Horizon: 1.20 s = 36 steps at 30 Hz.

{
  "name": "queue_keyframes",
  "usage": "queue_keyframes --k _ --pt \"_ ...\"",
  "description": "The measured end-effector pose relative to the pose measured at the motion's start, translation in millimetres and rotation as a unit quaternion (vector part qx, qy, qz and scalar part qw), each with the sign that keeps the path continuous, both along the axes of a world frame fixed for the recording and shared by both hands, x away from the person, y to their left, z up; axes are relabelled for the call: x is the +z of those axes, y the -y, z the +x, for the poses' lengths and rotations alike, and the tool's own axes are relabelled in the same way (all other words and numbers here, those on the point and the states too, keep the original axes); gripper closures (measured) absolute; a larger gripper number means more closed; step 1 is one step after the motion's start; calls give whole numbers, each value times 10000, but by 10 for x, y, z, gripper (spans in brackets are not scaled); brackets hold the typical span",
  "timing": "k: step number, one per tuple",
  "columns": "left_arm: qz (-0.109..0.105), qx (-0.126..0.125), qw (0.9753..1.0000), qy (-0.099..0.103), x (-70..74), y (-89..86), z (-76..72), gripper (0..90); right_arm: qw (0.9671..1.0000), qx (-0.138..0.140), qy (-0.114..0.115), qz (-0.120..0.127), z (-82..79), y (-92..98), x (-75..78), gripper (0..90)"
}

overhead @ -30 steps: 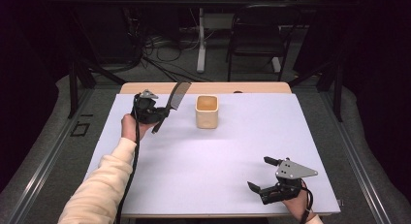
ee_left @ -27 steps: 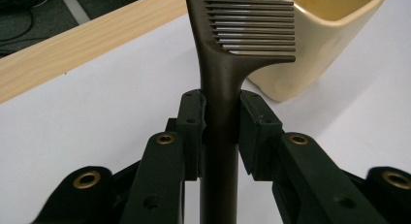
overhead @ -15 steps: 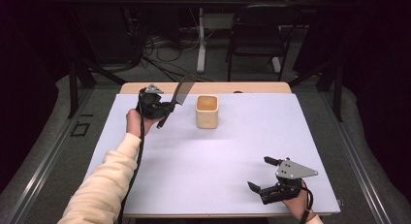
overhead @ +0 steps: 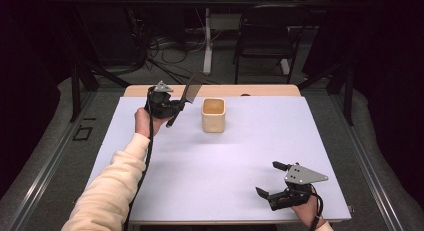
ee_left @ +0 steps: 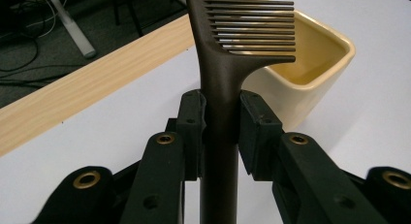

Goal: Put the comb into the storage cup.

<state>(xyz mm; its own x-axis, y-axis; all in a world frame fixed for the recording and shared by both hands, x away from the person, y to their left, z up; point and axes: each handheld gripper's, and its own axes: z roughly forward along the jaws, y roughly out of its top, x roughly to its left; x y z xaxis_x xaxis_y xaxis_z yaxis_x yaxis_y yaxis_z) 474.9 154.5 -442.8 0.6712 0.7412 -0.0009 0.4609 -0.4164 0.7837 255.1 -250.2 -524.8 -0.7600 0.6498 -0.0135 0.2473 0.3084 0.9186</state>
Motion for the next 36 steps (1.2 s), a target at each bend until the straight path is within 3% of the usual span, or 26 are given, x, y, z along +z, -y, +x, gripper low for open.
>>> queue_keyframes --k 36 --pt "-152 -136 9993 328 264 282 108 724 10000 16 4 2 2 -2 -2 0"
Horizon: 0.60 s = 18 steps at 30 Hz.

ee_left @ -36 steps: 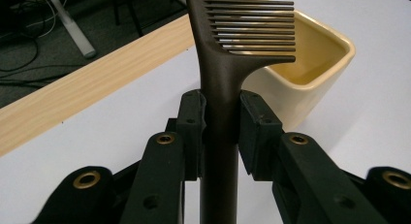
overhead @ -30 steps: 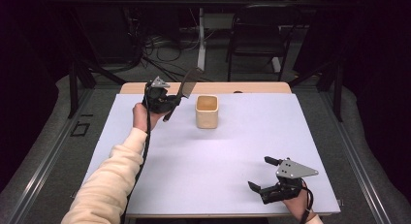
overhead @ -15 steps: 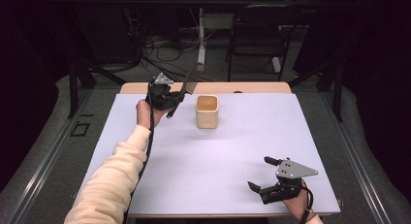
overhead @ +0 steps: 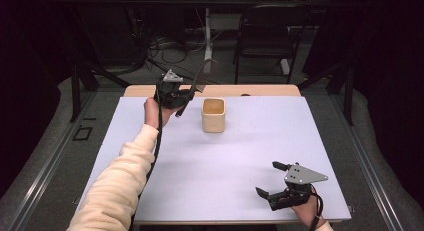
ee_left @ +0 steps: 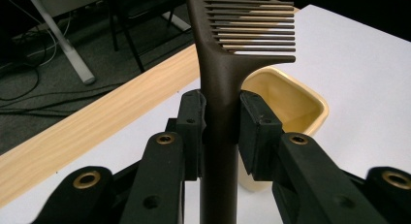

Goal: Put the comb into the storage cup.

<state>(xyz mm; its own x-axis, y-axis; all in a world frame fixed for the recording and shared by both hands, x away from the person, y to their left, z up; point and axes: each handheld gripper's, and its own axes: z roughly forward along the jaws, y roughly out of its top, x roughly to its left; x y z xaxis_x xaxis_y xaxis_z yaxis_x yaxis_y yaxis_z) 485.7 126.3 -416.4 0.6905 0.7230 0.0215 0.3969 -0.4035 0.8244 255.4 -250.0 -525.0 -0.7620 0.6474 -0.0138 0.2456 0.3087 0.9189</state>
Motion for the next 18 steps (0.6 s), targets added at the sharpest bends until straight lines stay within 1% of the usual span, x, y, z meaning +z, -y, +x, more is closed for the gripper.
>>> queue_keyframes --k 4,5,6,11,18 --pt "-54 15 10000 13 -4 14 23 724 10000 0 -2 -6 1 0 -1 0" --pt "-105 28 9999 20 -5 20 27 724 10000 -2 -3 -3 1 0 -1 0" --pt "-131 22 9999 56 -4 23 35 724 10000 -2 -9 -3 1 -1 -2 0" --pt "-242 51 9996 103 12 56 52 724 10000 -10 -21 5 1 -2 -3 0" --pt "-344 88 9992 190 55 98 72 724 10000 0 -13 2 1 1 -3 0"
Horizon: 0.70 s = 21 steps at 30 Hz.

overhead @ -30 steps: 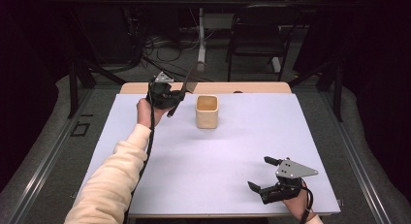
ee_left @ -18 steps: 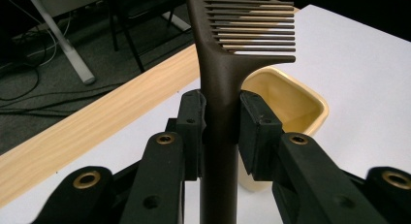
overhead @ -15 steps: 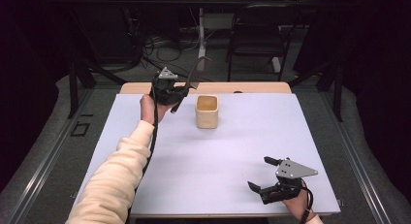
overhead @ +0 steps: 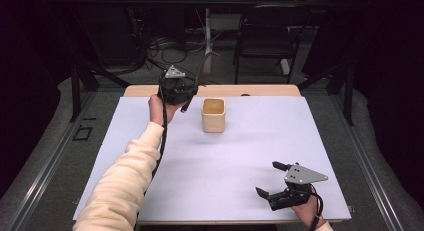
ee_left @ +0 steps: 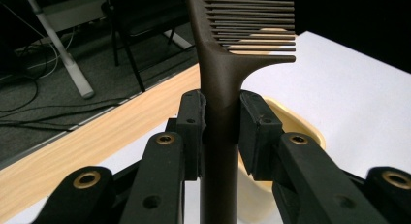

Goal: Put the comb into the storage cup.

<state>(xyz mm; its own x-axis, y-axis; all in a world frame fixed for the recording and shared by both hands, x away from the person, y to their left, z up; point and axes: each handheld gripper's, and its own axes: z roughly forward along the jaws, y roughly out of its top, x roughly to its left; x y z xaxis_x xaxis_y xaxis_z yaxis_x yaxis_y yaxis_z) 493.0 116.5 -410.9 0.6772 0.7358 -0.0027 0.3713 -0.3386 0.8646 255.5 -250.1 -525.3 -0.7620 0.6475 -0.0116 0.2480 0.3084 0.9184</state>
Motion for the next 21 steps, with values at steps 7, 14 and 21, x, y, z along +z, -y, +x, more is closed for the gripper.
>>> queue_keyframes --k 7,14,21 --pt "-52 15 10000 55 8 61 30 724 10000 -6 -7 -10 0 -3 -1 0" --pt "-90 -36 9999 124 43 158 36 724 10000 3 -4 -2 -2 -5 -2 0" --pt "-112 -67 9997 189 75 251 54 724 10000 10 -1 -6 -2 0 0 0"
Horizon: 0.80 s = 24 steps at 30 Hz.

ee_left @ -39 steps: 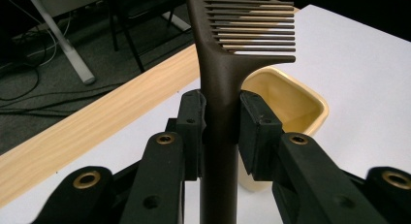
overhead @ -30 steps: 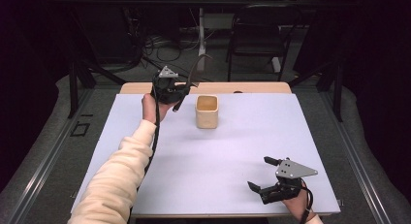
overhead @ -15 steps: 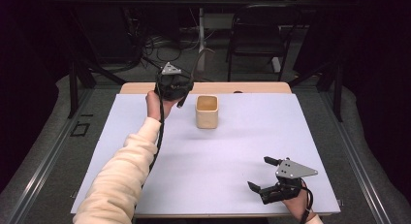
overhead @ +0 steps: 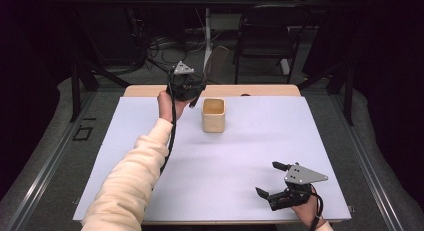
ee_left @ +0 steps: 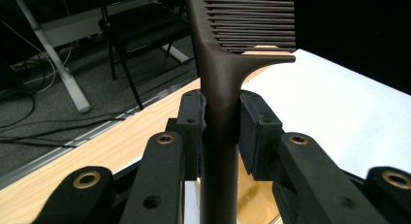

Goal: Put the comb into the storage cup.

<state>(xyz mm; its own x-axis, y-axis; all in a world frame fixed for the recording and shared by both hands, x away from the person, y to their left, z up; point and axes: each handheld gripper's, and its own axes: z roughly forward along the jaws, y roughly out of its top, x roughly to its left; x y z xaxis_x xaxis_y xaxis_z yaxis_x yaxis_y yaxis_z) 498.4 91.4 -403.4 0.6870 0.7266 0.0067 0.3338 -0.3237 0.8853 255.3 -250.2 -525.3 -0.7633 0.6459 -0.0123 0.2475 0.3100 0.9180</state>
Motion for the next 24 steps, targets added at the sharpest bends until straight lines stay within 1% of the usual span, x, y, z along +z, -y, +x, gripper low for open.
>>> queue_keyframes --k 14,22,24 --pt "-117 13 9999 114 31 111 20 724 10000 2 -5 5 2 -3 -3 0" --pt "-155 -26 9998 148 33 165 33 724 10000 -1 -3 8 1 -1 -2 0" --pt "-178 -43 9997 183 30 178 35 724 10000 -1 -5 6 0 0 0 0"
